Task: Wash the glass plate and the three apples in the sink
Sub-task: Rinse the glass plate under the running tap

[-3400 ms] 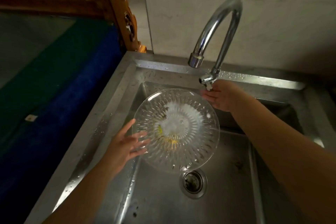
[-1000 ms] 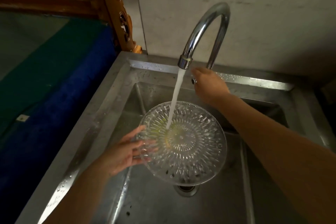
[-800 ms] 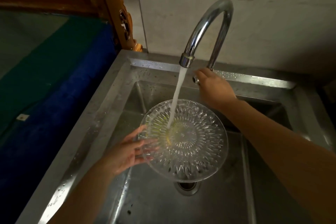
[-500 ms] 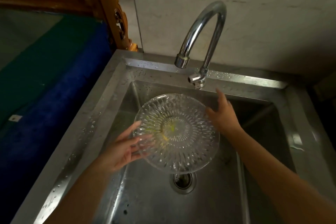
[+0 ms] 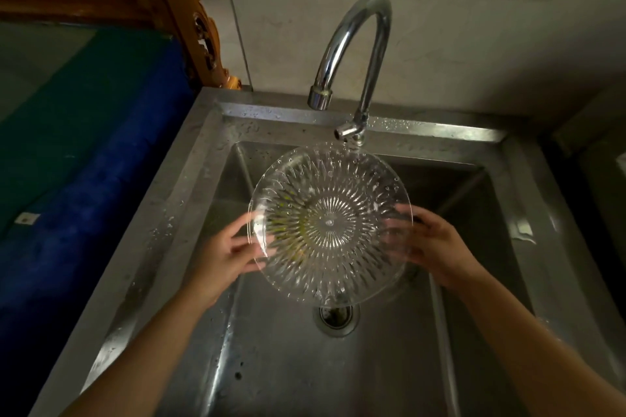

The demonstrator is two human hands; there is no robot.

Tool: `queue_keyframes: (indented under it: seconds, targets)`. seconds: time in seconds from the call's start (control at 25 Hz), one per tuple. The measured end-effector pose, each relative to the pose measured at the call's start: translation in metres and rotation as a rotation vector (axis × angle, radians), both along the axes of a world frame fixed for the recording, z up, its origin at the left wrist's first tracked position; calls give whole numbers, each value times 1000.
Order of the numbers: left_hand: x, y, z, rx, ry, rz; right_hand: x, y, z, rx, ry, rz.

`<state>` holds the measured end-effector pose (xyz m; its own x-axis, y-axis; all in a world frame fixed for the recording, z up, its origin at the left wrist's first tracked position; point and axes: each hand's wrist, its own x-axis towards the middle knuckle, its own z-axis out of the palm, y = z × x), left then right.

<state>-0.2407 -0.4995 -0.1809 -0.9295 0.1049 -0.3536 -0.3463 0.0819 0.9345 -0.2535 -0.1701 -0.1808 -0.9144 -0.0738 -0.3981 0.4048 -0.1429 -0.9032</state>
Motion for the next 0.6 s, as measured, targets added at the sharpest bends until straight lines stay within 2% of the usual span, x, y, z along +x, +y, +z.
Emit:
queue_keyframes:
  seconds: [0.12, 0.28, 0.6]
  targets:
    - [9, 9, 4, -66, 101, 55, 14, 6, 1, -44, 84, -24]
    - [15, 20, 17, -117, 234, 26, 30, 11, 2, -82, 146, -112]
    - [28, 49, 67, -114, 277, -95, 82, 36, 50, -83, 148, -263]
